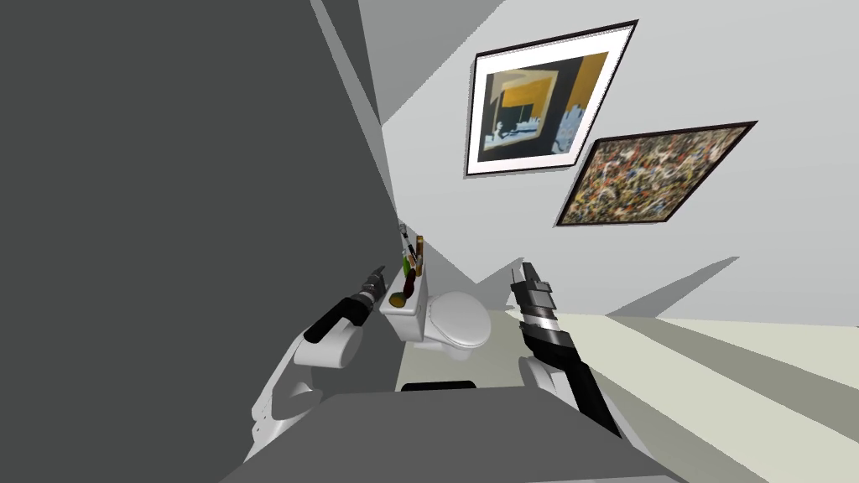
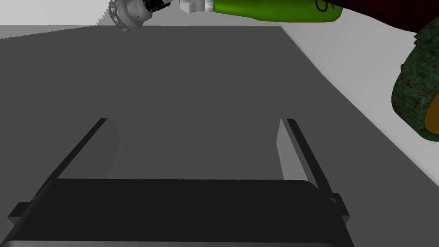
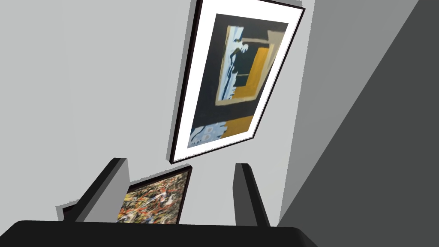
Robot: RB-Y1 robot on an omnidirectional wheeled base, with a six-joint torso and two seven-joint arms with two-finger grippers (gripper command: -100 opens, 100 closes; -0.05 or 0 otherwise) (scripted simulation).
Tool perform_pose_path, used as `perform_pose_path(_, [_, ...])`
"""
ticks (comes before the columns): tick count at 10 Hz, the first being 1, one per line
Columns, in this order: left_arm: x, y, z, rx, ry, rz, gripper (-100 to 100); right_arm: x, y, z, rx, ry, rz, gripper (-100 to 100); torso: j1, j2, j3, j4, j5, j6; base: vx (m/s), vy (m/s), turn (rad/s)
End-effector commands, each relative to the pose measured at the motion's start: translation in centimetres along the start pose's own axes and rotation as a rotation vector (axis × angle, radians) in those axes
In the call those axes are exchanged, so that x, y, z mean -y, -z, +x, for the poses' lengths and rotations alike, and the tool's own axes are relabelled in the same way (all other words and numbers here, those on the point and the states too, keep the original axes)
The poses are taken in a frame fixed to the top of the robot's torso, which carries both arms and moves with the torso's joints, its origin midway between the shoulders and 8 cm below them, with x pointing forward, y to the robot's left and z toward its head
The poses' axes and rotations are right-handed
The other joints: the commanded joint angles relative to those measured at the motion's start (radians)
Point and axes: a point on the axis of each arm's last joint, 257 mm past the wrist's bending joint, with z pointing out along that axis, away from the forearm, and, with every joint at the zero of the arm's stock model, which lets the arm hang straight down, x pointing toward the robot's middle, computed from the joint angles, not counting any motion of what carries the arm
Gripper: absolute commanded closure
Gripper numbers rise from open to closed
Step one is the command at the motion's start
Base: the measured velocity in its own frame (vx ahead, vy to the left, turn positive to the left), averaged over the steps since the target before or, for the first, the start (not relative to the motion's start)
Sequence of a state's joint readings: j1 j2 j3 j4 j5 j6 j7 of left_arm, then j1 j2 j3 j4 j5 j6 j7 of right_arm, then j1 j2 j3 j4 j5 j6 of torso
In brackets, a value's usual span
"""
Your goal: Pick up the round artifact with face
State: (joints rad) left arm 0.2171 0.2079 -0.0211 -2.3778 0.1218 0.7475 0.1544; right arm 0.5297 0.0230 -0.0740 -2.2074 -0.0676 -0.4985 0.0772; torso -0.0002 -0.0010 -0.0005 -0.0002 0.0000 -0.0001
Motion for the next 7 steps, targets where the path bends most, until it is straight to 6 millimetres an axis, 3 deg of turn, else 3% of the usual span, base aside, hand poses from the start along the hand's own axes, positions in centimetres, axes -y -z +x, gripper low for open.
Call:
perform_pose_path(1, [-0.9, 0.0, 0.0, 0.004, 0.001, -0.041, -100, 0.0, 0.0, 0.0, 0.0, 0.0, 0.0, 0, 0.0, 0.0, 0.0, 0.0, 0.0, 0.0, 0.016, -0.004, -0.006])
perform_pose_path(7, [-3.3, 0.3, 0.2, 0.018, 0.003, -0.168, -100, 0.0, 0.0, 0.0, 0.0, 0.0, 0.0, 0, 0.0, 0.0, 0.0, 0.0, 0.0, 0.0, 0.016, -0.001, -0.008])
